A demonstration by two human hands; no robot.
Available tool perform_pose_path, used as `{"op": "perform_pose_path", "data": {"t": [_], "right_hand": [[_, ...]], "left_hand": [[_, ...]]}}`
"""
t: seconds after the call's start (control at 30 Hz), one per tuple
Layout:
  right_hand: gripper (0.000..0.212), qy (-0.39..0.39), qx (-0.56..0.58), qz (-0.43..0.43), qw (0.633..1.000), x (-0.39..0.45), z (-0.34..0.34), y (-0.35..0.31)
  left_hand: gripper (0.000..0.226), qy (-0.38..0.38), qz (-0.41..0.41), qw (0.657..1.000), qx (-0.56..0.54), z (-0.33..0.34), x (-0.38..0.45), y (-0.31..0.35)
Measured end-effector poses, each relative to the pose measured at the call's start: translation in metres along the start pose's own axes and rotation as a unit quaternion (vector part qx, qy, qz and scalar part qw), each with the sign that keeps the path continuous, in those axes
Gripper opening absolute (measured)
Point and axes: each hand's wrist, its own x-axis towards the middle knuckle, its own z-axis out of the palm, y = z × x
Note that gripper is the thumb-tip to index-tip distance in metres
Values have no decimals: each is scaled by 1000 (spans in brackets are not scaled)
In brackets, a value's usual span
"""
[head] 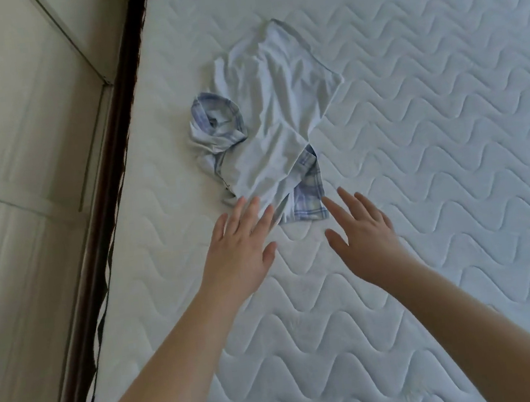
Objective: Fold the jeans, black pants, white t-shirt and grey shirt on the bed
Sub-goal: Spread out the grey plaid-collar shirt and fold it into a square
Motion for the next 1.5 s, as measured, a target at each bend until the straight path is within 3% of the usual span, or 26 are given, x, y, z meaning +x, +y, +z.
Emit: {"op": "perform_pose_path", "data": {"t": [0.23, 0.4, 0.53, 0.7, 0.77, 0.83, 1.07, 1.23, 1.37, 1.5], "right_hand": [[73, 19, -15, -14, 1000, 87, 73, 21], [78, -23, -27, -13, 999, 125, 117, 24], [63, -19, -46, -33, 998, 144, 134, 28], [55, 27, -33, -44, 998, 146, 120, 30], [56, 48, 1, -41, 998, 136, 113, 31], [56, 68, 33, -40, 996, 122, 104, 33], [53, 121, 42, -59, 990, 52, 44, 43], [24, 55, 105, 9, 993, -26, -4, 58], [25, 37, 158, 34, 986, -104, -59, 64], [25, -21, 176, 4, 984, -176, -93, 60]], "left_hand": [[77, -10, -12, 1000, 3, 81, 66, -19], [78, -18, -103, 986, -131, 121, 96, -19], [58, 56, -122, 967, -215, 133, 104, -24], [25, 92, -226, 924, -294, 116, 105, -17], [17, 119, -235, 916, -303, 105, 101, -13], [23, 130, -246, 907, -315, 93, 94, -10], [27, 99, -245, 890, -372, 54, 53, 13], [21, 23, -224, 869, -441, 13, -3, 62], [20, -9, -210, 856, -472, -41, -49, 106], [20, -4, -221, 854, -472, -95, -92, 135]]}}
